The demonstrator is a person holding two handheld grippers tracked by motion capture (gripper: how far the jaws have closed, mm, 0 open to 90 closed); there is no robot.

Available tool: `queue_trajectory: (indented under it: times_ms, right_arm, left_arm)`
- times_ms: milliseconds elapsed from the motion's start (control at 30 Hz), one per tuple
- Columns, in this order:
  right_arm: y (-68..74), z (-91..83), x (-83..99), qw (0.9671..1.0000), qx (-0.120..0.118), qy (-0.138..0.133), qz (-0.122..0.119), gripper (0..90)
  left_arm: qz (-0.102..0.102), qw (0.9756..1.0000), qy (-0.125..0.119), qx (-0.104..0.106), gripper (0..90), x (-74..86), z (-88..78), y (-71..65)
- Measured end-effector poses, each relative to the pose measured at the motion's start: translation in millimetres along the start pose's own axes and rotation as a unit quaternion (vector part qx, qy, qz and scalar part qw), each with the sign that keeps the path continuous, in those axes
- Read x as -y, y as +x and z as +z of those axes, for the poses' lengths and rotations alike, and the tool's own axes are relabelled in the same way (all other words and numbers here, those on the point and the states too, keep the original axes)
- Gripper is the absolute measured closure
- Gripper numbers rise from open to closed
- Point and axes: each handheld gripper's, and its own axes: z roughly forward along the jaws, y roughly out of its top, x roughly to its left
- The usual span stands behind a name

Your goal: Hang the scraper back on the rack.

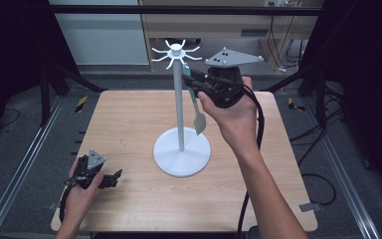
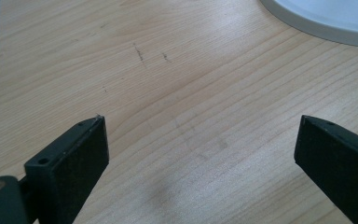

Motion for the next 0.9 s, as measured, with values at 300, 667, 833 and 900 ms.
queue_trajectory:
  times_ms: [300,667,833,900]
  right_arm:
    - [-0.1,-1.2,0.4,1.0000,-0.003,0.001,0.000,73.7]
    - [0.6,-5.0,-0.4,1.0000,-0.007,0.005,0.000,69.9]
    - [1.8,-10.0,1.4,1.0000,-0.006,0.005,-0.003,69.0]
    - [1.7,-11.6,2.6,1.0000,-0.004,0.008,-0.003,68.8]
  left_arm:
    - [0.000,1.0000,0.000,0.000,2.7,-0.1,0.2,0.0]
    - [0.000,1.0000,-0.001,0.000,2.7,-0.2,0.2,-0.1]
    - [-0.001,1.0000,-0.001,-0.001,2.7,0.0,0.4,0.4]
    - [-0.001,1.0000,0.000,-0.001,2.8,0.1,0.5,0.4]
